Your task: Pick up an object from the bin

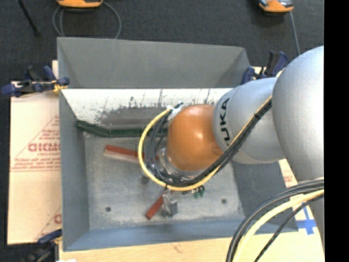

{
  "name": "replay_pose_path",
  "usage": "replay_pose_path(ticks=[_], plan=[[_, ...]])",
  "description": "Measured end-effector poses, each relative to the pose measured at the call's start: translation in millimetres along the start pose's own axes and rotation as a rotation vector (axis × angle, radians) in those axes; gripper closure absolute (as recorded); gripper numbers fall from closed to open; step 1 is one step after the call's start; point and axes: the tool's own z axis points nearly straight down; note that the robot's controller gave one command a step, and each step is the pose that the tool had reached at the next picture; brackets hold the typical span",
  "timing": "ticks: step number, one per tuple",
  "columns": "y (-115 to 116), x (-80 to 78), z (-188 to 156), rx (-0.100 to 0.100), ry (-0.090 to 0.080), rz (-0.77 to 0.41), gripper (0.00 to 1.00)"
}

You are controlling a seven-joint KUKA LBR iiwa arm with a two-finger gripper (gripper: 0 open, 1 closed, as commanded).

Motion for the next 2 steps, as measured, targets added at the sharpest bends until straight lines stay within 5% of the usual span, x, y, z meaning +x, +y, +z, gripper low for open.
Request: replay_pose_path(ticks=[1,2], plan=[[6.4,-10.8,-33.3,0.003,-0.009,-0.119,0.0],[-1.6,-5.1,-32.2,0.003,-0.008,-0.373,0.0]])
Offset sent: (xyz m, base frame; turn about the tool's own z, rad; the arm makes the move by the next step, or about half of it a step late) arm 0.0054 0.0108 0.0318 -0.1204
